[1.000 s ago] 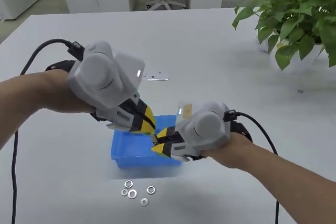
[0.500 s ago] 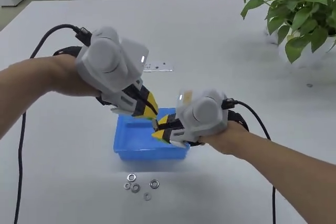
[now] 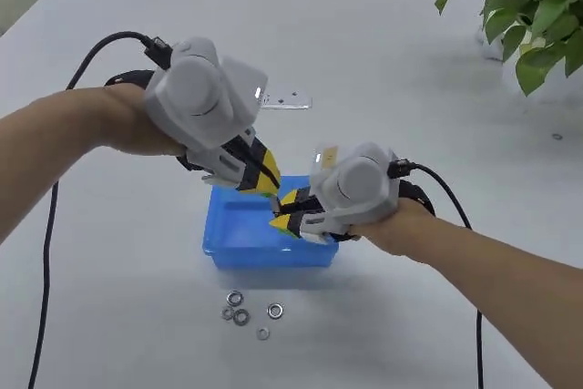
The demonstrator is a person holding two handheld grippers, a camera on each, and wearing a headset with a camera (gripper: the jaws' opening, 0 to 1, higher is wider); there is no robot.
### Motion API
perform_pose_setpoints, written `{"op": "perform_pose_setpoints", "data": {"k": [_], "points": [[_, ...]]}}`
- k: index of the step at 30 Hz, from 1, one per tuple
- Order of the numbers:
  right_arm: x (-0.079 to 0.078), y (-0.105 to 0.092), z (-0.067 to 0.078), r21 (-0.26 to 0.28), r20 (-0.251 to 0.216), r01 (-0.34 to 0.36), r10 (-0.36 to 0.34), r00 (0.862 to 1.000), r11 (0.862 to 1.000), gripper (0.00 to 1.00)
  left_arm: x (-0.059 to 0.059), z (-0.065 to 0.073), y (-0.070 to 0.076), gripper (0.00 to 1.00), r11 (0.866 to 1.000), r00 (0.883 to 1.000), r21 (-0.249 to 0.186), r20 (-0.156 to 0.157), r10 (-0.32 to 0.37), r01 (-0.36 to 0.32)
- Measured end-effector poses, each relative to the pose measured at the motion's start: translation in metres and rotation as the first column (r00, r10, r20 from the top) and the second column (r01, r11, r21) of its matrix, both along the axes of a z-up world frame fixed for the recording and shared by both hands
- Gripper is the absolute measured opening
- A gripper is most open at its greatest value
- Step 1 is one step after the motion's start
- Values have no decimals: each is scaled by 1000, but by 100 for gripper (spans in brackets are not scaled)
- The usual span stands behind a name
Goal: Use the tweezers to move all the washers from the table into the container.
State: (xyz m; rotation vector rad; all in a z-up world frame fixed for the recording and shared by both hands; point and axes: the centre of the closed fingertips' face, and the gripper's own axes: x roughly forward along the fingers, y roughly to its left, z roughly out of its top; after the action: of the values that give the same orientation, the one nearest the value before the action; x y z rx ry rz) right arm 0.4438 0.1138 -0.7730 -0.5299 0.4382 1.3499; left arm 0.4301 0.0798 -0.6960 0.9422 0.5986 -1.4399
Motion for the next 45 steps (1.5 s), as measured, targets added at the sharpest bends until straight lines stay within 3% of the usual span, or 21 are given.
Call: {"op": "perform_pose_setpoints", "data": {"k": [14, 45], "points": [[2, 0, -14, -18, -21, -14, 13, 1000, 1000, 10, 4, -13, 2, 5, 1000, 1000, 5, -22, 4, -4], [0, -2, -13, -26, -24, -14, 14, 1000, 1000, 11, 1, -13, 1, 5, 1000, 1000, 19, -20, -14, 15]]}}
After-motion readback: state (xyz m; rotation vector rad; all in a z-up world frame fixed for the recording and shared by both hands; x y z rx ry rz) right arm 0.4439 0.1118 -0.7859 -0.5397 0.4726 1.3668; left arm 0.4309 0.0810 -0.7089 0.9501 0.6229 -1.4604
